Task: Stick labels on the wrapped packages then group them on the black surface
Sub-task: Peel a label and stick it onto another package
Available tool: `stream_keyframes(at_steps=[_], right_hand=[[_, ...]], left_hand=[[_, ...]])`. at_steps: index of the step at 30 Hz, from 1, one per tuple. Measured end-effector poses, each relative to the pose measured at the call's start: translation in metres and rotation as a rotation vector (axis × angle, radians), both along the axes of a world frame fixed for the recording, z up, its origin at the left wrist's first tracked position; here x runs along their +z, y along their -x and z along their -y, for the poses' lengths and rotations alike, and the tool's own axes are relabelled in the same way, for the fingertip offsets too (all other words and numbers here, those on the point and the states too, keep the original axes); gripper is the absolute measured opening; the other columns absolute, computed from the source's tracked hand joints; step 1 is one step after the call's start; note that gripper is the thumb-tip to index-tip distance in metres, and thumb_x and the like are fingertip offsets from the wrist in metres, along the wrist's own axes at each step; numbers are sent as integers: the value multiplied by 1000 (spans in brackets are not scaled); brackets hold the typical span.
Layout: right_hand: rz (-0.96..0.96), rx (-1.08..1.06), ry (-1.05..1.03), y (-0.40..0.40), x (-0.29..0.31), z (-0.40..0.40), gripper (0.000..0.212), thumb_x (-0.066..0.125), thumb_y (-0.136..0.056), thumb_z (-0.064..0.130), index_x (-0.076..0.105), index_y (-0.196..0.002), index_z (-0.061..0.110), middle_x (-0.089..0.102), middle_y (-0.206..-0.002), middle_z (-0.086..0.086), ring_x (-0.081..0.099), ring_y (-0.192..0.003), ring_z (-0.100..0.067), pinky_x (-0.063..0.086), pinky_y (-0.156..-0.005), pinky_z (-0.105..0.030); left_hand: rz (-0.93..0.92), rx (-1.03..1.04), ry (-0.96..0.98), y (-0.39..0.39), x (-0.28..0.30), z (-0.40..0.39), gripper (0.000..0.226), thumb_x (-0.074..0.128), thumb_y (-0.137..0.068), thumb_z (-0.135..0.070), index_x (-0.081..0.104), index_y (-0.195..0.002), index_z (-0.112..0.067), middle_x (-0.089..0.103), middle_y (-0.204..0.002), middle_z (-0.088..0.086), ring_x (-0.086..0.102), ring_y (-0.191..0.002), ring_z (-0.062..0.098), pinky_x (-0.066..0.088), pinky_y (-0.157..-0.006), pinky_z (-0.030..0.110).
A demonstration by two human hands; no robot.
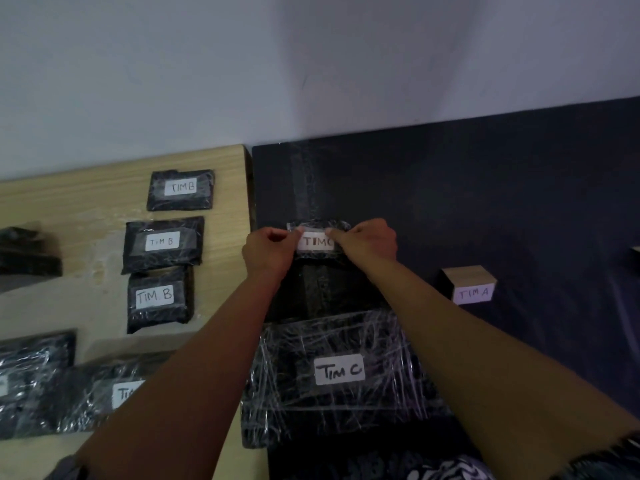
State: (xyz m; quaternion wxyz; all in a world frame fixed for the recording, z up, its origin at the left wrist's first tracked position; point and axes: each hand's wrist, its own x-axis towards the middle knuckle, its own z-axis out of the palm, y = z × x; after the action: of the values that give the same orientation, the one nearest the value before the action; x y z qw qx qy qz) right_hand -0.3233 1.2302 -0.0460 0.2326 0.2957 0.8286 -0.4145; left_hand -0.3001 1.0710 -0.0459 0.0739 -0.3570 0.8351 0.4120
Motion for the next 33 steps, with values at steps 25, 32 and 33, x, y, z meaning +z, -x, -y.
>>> stream_keyframes(at_steps=[25,32,33], right_hand=[[-13,32,-116,-3,5,16,59,77,-73,60,70,-105,11,68,-109,-11,66,-102,-31,55,-79,-33],[-68,9,20,-5,0,-2,26,74,-86,44,78,-81,18,74,-90,-7,67,-93,-22,54,-83,-30],[-73,12,30,-6,1,-4,25,73,-87,41,79,-82,18,74,-90,-7,67,-93,-22,53,-82,-28]], left_hand=[[-7,42,70,2,0,-15,38,80,-74,-46,66,-88,-13,64,-85,-1,55,-78,13,38,-69,23],[-41,47,-64,-4,-4,-3,10,69,-87,-28,70,-81,-21,73,-93,5,64,-84,18,47,-74,24],[-41,60,-86,-4,-6,-2,10,69,-87,-27,70,-78,-23,74,-92,5,66,-86,20,51,-76,27]])
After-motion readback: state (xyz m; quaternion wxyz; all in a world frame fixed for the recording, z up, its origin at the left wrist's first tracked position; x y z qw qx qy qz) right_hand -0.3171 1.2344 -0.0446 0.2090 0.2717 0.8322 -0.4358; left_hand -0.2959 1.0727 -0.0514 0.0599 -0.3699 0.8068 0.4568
